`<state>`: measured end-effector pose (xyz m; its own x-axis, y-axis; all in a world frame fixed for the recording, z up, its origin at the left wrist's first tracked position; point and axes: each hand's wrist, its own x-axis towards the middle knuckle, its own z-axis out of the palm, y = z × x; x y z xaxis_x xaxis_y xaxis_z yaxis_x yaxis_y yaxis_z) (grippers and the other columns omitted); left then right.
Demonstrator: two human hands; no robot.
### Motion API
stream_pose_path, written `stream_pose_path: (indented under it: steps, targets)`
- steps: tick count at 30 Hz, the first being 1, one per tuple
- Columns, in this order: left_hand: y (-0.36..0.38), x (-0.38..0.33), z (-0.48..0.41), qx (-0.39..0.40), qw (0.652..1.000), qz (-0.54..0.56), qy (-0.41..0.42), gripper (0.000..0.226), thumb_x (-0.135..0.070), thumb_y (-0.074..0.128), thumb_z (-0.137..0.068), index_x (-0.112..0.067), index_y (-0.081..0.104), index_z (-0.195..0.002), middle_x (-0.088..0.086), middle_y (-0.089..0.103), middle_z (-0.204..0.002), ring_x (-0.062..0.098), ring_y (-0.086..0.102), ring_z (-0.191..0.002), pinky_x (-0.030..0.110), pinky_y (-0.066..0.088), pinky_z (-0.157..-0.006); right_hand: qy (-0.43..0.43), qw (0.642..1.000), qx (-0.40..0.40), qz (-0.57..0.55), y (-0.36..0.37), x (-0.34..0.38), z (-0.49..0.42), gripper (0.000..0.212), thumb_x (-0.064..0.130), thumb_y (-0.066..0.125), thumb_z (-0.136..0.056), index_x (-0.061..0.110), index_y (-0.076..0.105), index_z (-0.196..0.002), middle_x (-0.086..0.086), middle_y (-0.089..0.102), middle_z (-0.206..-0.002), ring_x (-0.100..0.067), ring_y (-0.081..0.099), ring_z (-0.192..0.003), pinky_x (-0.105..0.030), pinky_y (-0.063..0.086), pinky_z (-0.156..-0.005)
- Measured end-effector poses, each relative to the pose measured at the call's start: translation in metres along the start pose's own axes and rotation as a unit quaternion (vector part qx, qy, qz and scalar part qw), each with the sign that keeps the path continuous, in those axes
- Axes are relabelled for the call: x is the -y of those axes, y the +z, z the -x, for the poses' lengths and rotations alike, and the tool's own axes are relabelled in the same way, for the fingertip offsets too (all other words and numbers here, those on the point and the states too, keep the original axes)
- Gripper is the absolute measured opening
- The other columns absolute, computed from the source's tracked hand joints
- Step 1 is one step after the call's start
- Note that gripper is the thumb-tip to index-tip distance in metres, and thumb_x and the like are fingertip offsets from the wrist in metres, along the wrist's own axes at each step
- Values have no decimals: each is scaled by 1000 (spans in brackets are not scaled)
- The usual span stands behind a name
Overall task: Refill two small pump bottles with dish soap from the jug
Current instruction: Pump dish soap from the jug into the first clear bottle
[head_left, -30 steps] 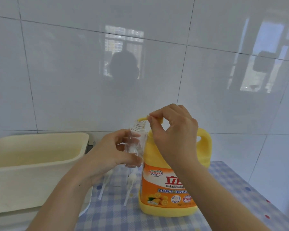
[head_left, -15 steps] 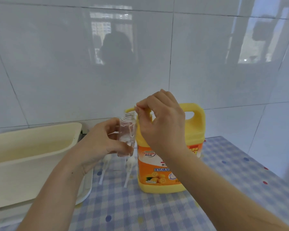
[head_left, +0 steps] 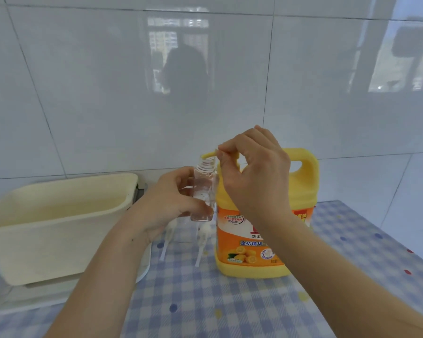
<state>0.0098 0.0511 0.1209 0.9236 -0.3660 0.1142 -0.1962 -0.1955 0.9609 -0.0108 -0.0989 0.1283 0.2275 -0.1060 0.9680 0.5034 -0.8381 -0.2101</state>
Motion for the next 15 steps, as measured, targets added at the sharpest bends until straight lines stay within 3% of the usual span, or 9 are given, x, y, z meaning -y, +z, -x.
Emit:
stream_pose_path:
  steps: [2, 6, 11, 15]
  targets:
    - [0, 0, 1, 0, 1000, 3, 1, 58, 16, 75, -64, -20, 68, -109, 1, 72, -108, 23, 68, -102, 44, 60, -84, 4, 1000, 4, 4, 0, 1, -2, 8, 7, 68, -78, 7, 69, -70, -2, 63, -67, -24, 55, -68, -30, 46, -72]
    - [0, -3, 2, 1, 1000, 9, 6, 61, 12, 78, -65, -21, 66, -115, 0, 72, -111, 23, 68, -104, 48, 58, -87, 16, 1000, 16, 15, -4, 6, -9, 9, 8, 69, -77, 8, 69, -68, 0, 63, -65, -21, 55, -66, -25, 41, -75]
    - [-1, -6, 2, -2, 1000, 14, 19, 63, 11, 79, -63, -21, 65, -116, 2, 72, -111, 25, 68, -104, 50, 57, -88, 35, 997, 46, 52, -9, 11, -31, 11, 12, 68, -78, 13, 72, -68, 2, 67, -67, -20, 59, -66, -19, 29, -101]
    - [0, -7, 2, -11, 1000, 4, 27, 66, 5, 82, -62, -22, 64, -119, 0, 71, -113, 25, 67, -106, 50, 56, -89, 28, 996, 55, 58, -11, 11, -32, 11, 14, 69, -79, 15, 73, -69, 3, 68, -67, -19, 61, -67, -20, 28, -102]
